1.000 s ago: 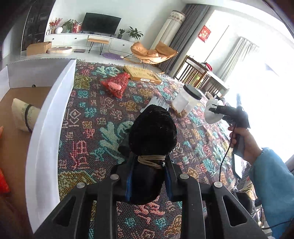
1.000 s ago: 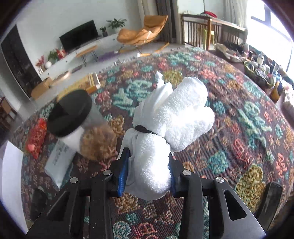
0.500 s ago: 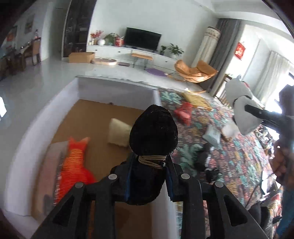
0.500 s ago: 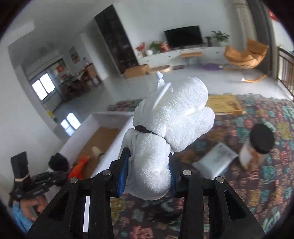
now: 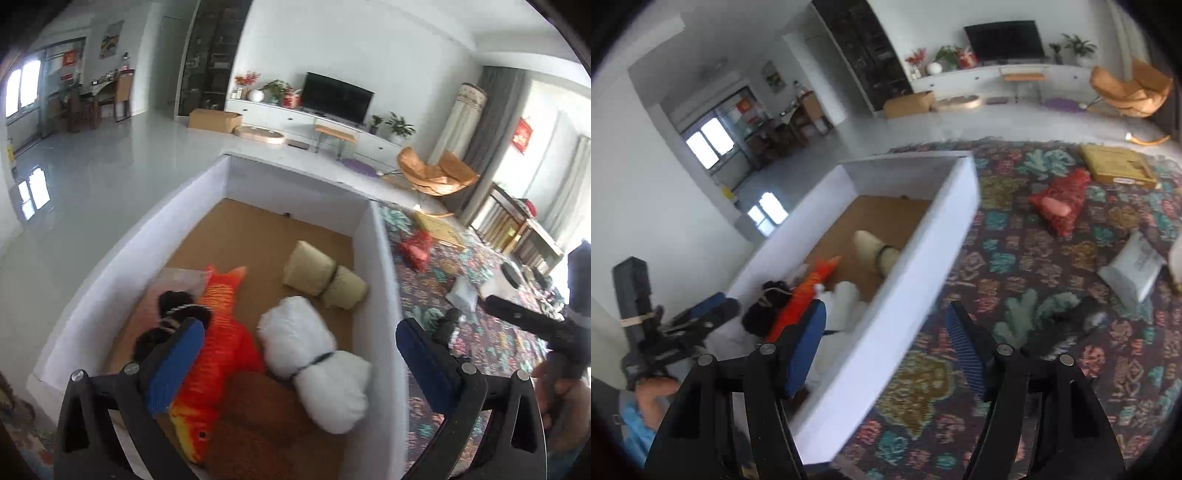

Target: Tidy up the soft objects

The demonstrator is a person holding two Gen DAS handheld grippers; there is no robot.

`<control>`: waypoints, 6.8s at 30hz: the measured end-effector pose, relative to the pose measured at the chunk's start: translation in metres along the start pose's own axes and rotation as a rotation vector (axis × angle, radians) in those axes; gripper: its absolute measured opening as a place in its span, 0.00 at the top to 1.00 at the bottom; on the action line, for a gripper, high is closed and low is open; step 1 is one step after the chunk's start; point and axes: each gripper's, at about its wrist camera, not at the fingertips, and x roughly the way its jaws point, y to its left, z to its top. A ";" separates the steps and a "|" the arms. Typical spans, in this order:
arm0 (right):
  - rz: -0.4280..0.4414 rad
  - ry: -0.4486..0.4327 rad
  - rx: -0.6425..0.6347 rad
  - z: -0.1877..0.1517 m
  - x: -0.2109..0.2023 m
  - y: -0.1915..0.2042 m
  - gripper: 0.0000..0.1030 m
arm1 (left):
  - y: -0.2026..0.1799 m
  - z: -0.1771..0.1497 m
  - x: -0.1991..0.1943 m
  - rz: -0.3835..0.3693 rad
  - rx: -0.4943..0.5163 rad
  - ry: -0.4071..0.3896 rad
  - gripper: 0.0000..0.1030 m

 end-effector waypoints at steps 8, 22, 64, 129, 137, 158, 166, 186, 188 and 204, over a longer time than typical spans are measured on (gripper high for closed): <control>-0.557 0.011 0.228 -0.086 -0.012 -0.174 0.28 | -0.178 -0.053 0.035 -0.320 0.327 0.179 0.00; -0.651 0.002 0.276 -0.110 -0.014 -0.196 0.24 | -0.212 -0.117 0.175 -0.079 0.519 0.283 0.00; -0.653 0.004 0.274 -0.110 -0.014 -0.195 0.23 | -0.202 -0.120 0.187 -0.093 0.497 0.235 0.00; -0.463 0.132 0.304 -0.102 -0.060 -0.243 0.24 | -0.188 -0.123 0.177 -0.118 0.526 0.246 0.00; -0.721 -0.052 0.518 -0.067 -0.095 -0.328 0.26 | -0.188 -0.123 0.177 -0.117 0.526 0.245 0.00; -0.735 0.031 0.422 -0.126 -0.056 -0.236 0.21 | -0.196 -0.113 0.185 -0.094 0.502 0.333 0.00; -0.694 0.000 0.458 -0.124 -0.061 -0.243 0.21 | -0.263 -0.058 0.218 -0.093 0.545 0.363 0.01; -0.742 -0.030 0.552 -0.034 -0.089 -0.406 0.29 | -0.250 -0.065 0.239 -0.128 0.456 0.341 0.62; -0.688 -0.028 0.583 -0.034 -0.098 -0.398 0.28 | -0.244 -0.065 0.237 -0.138 0.435 0.339 0.62; -0.570 0.074 0.429 -0.032 -0.042 -0.353 0.60 | -0.218 -0.065 0.218 -0.144 0.341 0.319 0.62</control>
